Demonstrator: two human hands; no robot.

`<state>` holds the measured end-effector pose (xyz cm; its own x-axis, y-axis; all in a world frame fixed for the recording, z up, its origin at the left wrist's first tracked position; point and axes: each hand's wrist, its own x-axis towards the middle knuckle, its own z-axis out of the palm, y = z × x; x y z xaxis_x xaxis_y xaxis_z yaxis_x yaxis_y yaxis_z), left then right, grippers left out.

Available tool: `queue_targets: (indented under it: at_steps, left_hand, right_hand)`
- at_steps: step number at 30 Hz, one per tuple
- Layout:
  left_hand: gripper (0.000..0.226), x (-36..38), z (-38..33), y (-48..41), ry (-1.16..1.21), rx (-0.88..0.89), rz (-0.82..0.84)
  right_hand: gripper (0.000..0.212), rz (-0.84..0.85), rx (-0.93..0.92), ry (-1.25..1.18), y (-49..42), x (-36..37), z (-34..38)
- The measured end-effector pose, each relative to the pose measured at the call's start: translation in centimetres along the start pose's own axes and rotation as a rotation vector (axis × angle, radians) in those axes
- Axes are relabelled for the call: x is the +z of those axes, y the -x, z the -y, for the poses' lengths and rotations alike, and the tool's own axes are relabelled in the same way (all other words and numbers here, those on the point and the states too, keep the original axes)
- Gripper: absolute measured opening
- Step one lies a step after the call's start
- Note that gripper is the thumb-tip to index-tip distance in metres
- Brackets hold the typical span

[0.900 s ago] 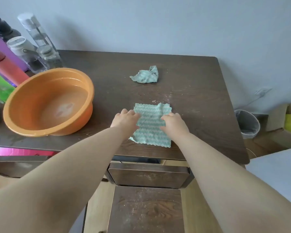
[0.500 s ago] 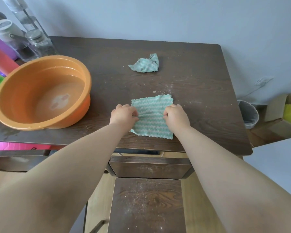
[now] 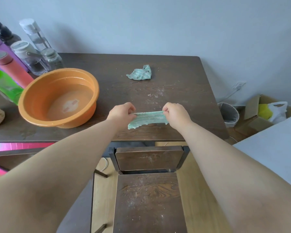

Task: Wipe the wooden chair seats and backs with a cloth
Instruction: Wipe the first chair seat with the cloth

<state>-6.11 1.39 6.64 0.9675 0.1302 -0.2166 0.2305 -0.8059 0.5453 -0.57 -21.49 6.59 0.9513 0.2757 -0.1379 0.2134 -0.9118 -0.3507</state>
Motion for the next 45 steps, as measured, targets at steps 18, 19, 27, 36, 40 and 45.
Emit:
queue_targets:
  at_steps: [18,19,27,36,40,45]
  left_hand:
    - [0.006,4.5,-1.8,22.0,-0.012,0.022,0.105]
    - [0.006,5.1,-1.9,23.7,-0.011,0.003,0.111]
    - [0.005,11.4,-2.1,32.9,0.037,-0.134,0.188]
    - [0.004,21.4,2.8,37.9,0.057,-0.243,0.389]
    - [0.003,25.5,6.7,38.0,0.037,-0.279,0.454]
    - [0.008,30.8,12.0,36.4,0.018,-0.315,0.484]
  right_hand:
    - [0.014,0.062,0.040,-0.076,22.5,0.9,-2.4]
    - [0.014,0.079,0.022,-0.081,23.9,1.4,-2.9]
    - [0.015,0.193,0.031,-0.175,32.2,5.0,-6.7]
    - [0.015,0.370,0.176,-0.234,38.6,14.2,-10.7]
    - [0.017,0.443,0.241,-0.273,39.7,20.0,-11.8]
    - [0.016,0.476,0.270,-0.255,39.4,26.9,-13.0]
